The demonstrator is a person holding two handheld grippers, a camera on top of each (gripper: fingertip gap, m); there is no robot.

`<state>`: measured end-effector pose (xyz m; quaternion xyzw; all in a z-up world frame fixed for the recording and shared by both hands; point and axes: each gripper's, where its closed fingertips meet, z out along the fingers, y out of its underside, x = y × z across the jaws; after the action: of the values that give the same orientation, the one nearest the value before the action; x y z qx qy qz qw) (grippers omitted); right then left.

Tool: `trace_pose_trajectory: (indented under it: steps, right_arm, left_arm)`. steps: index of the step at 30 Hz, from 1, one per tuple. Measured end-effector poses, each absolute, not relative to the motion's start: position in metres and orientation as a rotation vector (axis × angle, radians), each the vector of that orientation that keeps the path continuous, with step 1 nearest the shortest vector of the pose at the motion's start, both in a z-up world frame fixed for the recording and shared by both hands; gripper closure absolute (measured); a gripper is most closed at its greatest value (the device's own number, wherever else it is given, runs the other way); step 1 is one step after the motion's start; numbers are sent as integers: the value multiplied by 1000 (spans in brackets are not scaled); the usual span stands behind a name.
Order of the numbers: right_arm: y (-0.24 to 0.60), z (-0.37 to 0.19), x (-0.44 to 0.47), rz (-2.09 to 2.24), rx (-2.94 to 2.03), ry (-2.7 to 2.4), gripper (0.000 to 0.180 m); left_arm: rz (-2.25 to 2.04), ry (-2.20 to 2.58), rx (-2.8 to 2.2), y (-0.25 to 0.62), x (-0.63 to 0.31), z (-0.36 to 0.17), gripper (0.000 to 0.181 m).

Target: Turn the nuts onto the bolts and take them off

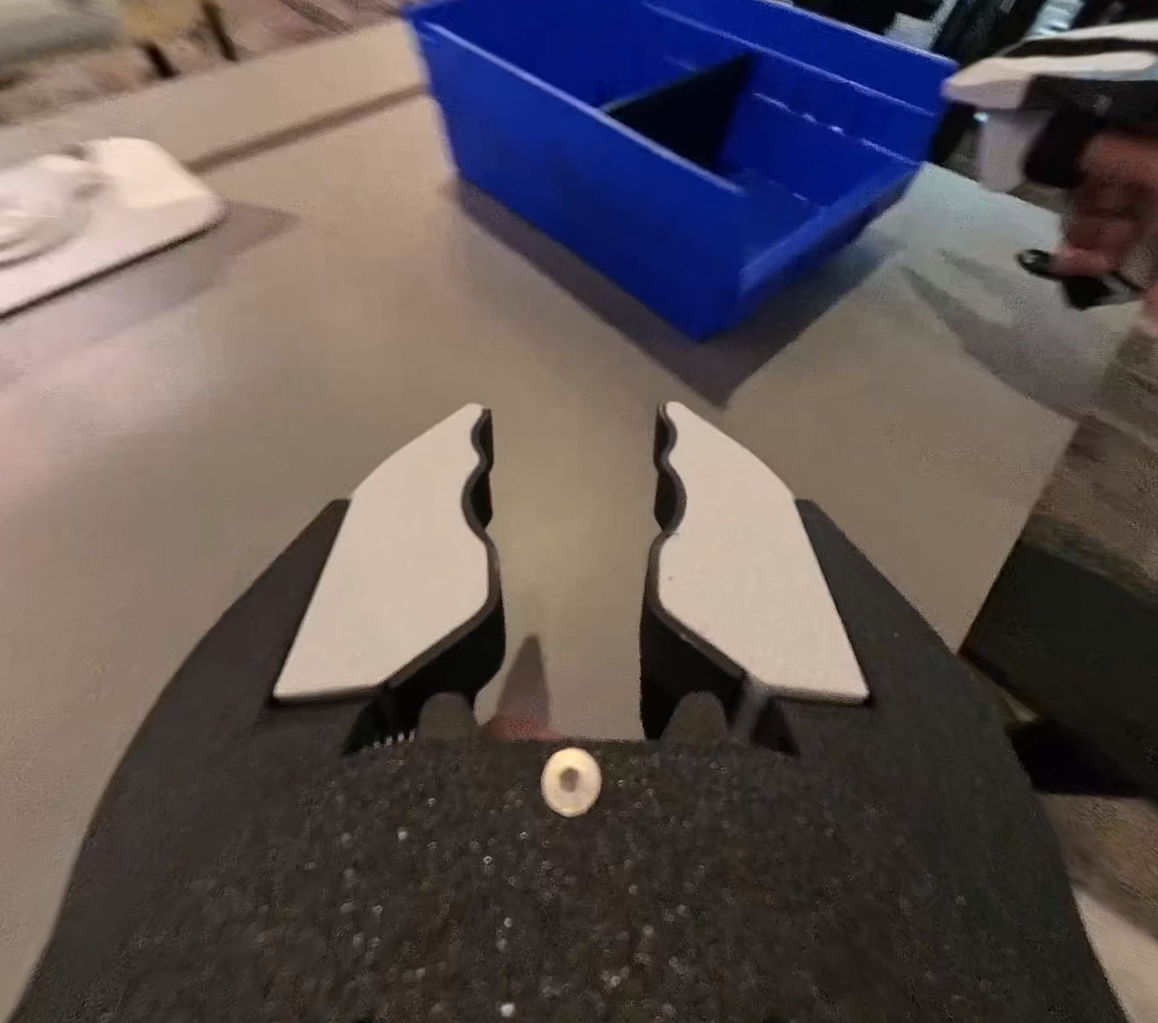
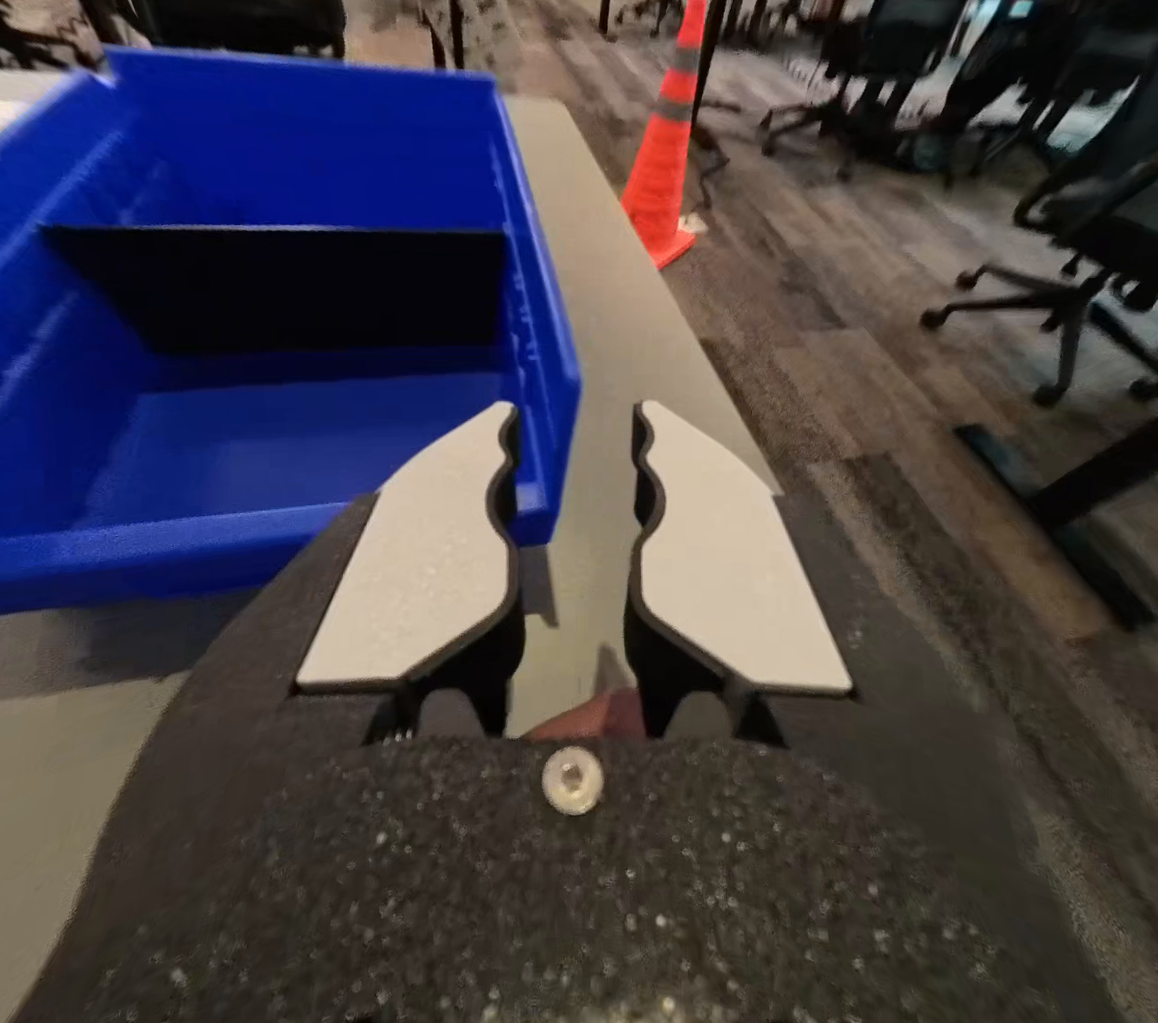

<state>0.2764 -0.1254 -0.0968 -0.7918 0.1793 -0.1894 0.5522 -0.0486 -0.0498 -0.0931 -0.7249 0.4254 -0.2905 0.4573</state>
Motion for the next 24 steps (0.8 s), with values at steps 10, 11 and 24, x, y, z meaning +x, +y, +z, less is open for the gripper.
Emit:
trace_pose_trajectory:
  steps: [10,11,24]
  right_arm:
    - [-90,-133,282,-117,-1951,300,176]
    - [-92,-133,285,-115,-1954,293,176]
    - [-140,-86,280,-435,-1878,303,146]
  left_arm:
    - [-815,1073,-1834,-79,105,-128,113]
    - [-828,1074,-1832,-82,107,-127,115]
    - [-777,1158,-1761,-88,27,-105,124]
